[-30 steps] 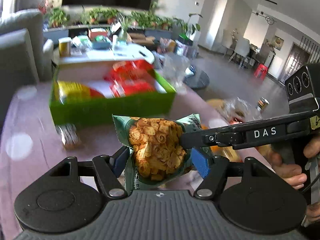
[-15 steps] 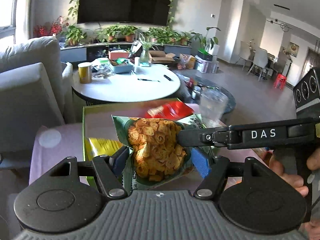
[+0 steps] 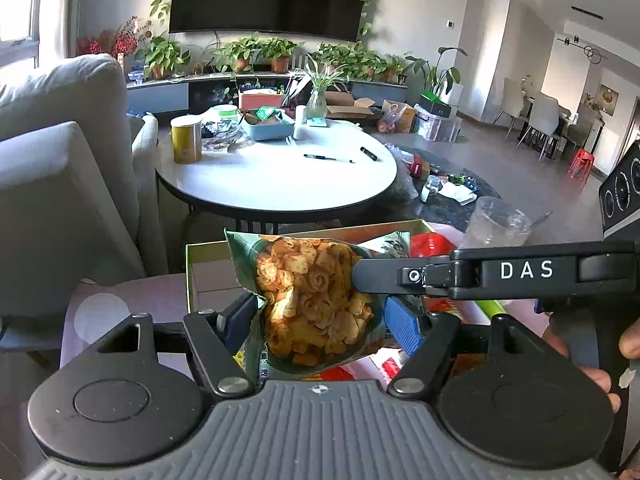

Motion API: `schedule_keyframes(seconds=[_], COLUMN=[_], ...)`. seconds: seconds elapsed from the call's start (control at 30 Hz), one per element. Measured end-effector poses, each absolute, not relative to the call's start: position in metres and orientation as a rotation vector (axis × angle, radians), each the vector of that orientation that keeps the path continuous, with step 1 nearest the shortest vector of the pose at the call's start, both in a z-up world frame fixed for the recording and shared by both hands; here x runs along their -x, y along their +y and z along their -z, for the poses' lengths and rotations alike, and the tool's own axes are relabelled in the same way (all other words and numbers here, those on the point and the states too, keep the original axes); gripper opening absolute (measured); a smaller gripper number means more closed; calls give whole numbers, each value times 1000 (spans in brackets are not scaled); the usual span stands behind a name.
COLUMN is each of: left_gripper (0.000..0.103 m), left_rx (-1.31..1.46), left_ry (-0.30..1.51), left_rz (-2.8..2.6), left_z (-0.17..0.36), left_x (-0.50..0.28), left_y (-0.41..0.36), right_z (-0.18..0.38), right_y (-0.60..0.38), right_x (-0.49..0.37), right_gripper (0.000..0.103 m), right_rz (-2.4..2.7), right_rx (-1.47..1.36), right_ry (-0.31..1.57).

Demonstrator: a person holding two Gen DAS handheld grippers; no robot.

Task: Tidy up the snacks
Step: 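Carry the green bag into the green box and open the right gripper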

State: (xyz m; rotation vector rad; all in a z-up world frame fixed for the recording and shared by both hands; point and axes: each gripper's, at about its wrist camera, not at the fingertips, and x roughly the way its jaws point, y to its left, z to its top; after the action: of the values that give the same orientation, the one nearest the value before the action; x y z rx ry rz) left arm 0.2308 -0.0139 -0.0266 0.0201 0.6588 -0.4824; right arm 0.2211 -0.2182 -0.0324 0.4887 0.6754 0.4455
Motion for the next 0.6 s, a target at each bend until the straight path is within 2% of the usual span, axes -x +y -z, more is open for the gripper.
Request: schedule_keyframes(seconds=[0.17, 0.37, 0.6], left_gripper=[78, 79, 85], left_rx=[9, 9, 34], left_ry=[689, 691, 670], left_rz=[389, 370, 357], left_z=[43, 51, 41], left_x=[-243, -223, -192], left_y=[-8, 6, 18], right_z=[40, 41, 26], right_y=[-213, -229, -237], right_x=[-231, -208, -168], right_gripper=[49, 49, 52], right_rz=[-383, -332, -312], right_rx=[-467, -466, -379], right_ry=[679, 661, 597])
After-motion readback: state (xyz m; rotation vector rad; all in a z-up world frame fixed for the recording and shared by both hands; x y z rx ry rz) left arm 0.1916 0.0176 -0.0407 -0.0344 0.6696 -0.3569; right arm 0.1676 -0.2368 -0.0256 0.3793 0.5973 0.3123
